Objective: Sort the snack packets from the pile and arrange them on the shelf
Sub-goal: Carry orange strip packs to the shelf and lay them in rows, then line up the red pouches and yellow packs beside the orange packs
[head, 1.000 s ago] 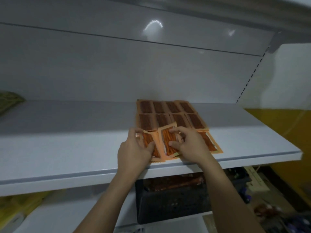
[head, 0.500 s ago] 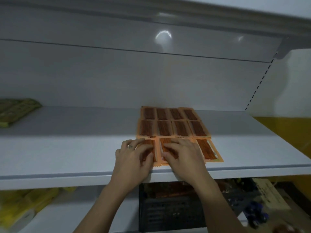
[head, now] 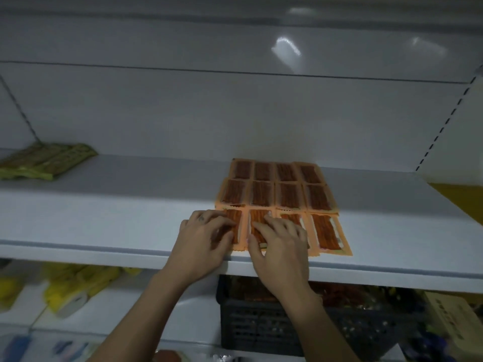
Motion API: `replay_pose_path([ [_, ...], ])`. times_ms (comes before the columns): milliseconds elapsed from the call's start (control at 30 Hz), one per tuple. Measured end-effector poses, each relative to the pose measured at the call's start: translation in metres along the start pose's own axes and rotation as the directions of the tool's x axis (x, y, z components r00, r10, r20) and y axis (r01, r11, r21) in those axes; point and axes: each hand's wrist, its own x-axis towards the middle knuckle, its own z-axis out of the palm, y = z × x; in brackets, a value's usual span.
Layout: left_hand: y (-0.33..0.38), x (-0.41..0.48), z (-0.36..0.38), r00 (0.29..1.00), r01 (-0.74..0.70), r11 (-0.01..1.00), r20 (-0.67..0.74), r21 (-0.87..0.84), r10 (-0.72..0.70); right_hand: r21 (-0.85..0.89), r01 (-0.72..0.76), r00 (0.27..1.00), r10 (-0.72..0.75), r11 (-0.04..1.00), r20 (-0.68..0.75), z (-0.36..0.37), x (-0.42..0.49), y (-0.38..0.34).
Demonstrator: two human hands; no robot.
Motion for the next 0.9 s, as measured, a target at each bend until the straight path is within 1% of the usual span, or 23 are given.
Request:
replay_pose_path([
  [167, 0.007, -0.004, -0.008, 0.999, 0.052, 0.998, -0.009, -0.046, -0.052, 0.108, 0.024, 0.999, -0.019, 0.994, -0.05, -0.001, -0.001, 0.005],
  [267, 0.003, -0.018, -0.017, 0.993, 0.109, 0.993, -0.04, 0.05, -0.107, 0.12, 0.07, 0.995, -0.062, 0.99, -0.074, -0.007, 0.004, 0.0],
  [333, -0.002, -0.029, -0.028, 0.987, 0.157, 0.98, -0.065, 0.124, -0.15, 0.145, 0.115, 0.992, -0.107, 0.983, -0.065, -0.011, 0.009, -0.01],
  [400, -0.009, -0.041, -0.047, 0.973, 0.22, 0.962, -0.109, 0.161, -0.204, 0.165, 0.178, 0.984, -0.177, 0.97, -0.022, -0.014, 0.017, -0.03],
  [467, -0.017, -0.049, -0.064, 0.964, 0.258, 0.942, -0.116, 0.214, -0.238, 0.167, 0.228, 0.97, -0.238, 0.959, 0.04, -0.014, 0.026, -0.048],
  [567, -0.039, -0.072, -0.101, 0.946, 0.319, 0.899, -0.165, 0.302, -0.28, 0.208, 0.33, 0.929, -0.356, 0.921, 0.099, -0.009, 0.038, -0.094],
  [667, -0.062, -0.103, -0.146, 0.911, 0.406, 0.839, -0.235, 0.363, -0.339, 0.242, 0.42, 0.874, -0.462, 0.875, 0.15, 0.0, 0.044, -0.152],
  [800, -0.095, -0.153, -0.21, 0.848, 0.526, 0.745, -0.323, 0.411, -0.421, 0.298, 0.547, 0.767, -0.611, 0.782, 0.195, 0.016, 0.04, -0.234],
  [900, -0.119, -0.189, -0.252, 0.8, 0.596, 0.679, -0.39, 0.429, -0.456, 0.348, 0.609, 0.699, -0.69, 0.712, 0.189, 0.031, 0.033, -0.292],
])
